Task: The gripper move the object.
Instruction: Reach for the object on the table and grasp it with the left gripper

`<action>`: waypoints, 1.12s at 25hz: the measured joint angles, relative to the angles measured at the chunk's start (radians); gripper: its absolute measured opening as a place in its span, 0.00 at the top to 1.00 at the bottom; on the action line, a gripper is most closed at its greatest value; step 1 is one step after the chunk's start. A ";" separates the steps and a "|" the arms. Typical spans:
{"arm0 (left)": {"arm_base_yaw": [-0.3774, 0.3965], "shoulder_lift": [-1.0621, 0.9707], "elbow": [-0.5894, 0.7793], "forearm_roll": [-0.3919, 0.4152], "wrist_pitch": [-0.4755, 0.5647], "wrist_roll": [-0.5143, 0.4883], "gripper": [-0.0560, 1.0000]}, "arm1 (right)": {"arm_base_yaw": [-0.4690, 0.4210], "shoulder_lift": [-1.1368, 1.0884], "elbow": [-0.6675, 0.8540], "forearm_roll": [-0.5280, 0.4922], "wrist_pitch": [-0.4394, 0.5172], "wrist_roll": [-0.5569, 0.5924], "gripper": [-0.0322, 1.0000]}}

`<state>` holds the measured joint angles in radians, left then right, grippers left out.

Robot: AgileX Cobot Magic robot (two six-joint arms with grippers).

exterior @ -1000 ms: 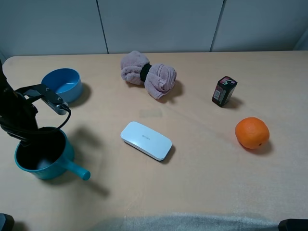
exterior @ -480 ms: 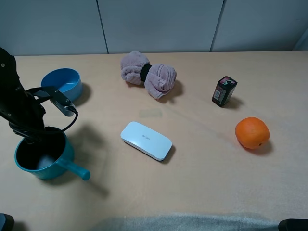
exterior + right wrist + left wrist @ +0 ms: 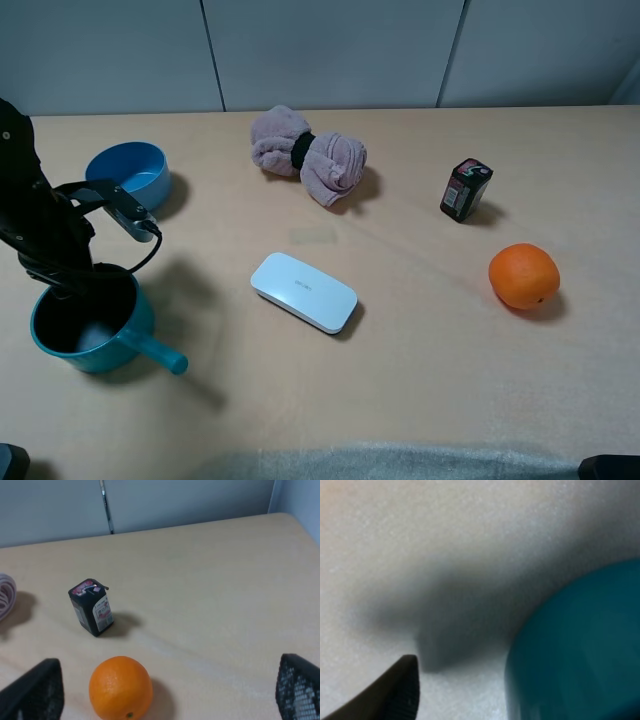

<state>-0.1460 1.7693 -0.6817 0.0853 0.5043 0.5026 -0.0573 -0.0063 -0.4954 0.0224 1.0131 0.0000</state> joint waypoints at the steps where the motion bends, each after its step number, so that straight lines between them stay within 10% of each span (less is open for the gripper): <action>1: 0.000 0.000 0.000 0.000 0.001 -0.005 0.38 | 0.000 0.000 0.000 0.000 0.000 0.000 0.32; 28: 0.000 0.000 0.000 0.000 0.002 -0.020 0.53 | 0.000 0.000 0.000 0.000 0.000 0.000 0.32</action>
<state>-0.1460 1.7693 -0.6817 0.0853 0.5062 0.4822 -0.0573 -0.0063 -0.4954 0.0224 1.0131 0.0000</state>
